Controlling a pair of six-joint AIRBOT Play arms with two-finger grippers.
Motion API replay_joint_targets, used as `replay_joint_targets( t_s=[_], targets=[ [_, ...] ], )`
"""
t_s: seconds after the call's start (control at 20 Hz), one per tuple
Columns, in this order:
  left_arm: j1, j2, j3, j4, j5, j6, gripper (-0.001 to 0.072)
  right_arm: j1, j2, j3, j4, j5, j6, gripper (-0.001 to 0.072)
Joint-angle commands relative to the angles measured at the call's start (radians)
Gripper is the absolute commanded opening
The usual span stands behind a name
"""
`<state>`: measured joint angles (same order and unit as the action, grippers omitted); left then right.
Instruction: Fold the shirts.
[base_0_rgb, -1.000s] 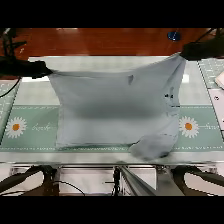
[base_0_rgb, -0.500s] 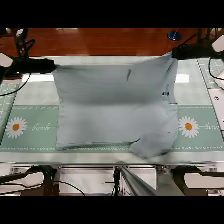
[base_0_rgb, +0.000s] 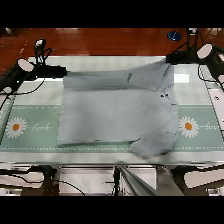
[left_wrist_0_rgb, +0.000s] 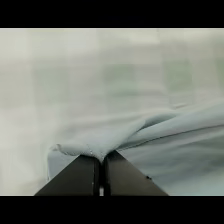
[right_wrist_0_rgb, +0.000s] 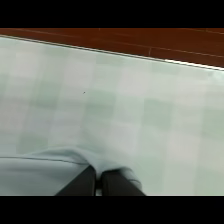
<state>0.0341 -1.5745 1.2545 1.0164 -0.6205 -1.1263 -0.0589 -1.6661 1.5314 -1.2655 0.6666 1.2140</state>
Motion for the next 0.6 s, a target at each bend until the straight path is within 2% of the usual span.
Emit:
replay_joint_targets(
  t_s=[0.0, 0.15, 0.35, 0.55],
  targets=[
    [-0.002, -0.018, 0.000, 0.001, 0.084, 0.026, 0.0030, 0.000, -0.028, 0.000, -0.001, -0.045, -0.007, 0.0015],
    [-0.002, -0.034, 0.000, 0.001, 0.012, 0.033, 0.0029, 0.000, -0.048, 0.000, -0.002, 0.073, -0.005, 0.0015],
    [0.007, -0.026, 0.003, 0.025, -0.262, -0.025, 0.0030, 0.000, -0.026, 0.001, -0.138, 0.330, 0.087, 0.0016],
    [0.017, -0.007, 0.044, 0.024, -0.529, -0.121, 0.0029, 0.000, 0.052, 0.001, -0.222, 0.544, 0.117, 0.0016]
  ],
)
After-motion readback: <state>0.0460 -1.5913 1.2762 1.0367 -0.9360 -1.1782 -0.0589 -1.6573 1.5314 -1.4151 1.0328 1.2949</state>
